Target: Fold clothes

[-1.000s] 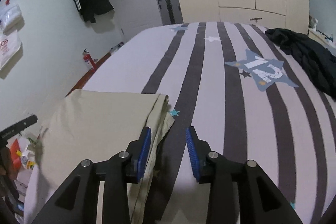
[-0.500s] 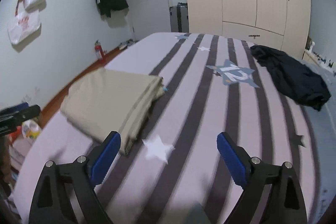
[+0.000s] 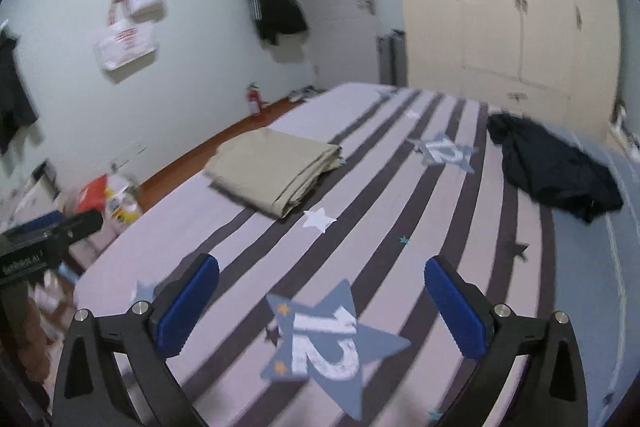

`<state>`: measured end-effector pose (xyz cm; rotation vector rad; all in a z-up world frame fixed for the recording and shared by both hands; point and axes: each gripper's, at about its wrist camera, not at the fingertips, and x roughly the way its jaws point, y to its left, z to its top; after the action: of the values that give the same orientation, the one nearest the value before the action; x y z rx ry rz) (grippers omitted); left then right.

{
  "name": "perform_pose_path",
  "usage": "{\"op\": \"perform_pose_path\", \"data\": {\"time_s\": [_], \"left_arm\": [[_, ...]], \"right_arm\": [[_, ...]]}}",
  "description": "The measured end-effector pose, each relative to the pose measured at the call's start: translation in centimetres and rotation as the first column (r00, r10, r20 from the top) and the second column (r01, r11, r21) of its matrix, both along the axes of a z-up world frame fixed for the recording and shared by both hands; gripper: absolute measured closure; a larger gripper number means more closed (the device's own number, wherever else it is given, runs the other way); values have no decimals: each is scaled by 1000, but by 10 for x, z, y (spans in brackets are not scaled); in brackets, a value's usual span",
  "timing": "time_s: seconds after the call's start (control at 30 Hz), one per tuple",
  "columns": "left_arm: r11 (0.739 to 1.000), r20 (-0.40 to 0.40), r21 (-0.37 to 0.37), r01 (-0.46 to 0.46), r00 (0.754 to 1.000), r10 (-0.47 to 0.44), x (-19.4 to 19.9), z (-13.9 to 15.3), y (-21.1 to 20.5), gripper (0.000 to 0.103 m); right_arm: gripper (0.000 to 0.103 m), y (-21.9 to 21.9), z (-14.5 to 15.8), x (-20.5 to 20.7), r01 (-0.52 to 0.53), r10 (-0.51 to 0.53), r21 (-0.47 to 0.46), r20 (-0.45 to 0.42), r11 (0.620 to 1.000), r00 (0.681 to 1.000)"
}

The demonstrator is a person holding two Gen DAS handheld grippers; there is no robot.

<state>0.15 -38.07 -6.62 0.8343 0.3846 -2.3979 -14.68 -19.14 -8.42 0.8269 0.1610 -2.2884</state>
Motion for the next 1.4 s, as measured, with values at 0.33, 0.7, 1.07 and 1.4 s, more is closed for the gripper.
{"op": "perform_pose_path", "data": {"time_s": [0.33,0.7,1.07,1.4], "left_arm": [[997,-24,-75,18,999,-20,74,-33,70,1],[986,-158,-168,3,987,-30,174,-23,128,1],[988,-209,-153,-8,978,-24,228,55,157,1],[988,-208,-157,-16,978,-17,208,59,161,1]], "right_arm": [[1,59,-27,71,-9,7,-54,-31,999,999],[1,93,-18,174,-62,30,-173,-182,983,983],[1,128,61,235,-17,-11,-163,-170,986,985],[1,124,73,229,-27,-4,-163,-185,986,983]]}}
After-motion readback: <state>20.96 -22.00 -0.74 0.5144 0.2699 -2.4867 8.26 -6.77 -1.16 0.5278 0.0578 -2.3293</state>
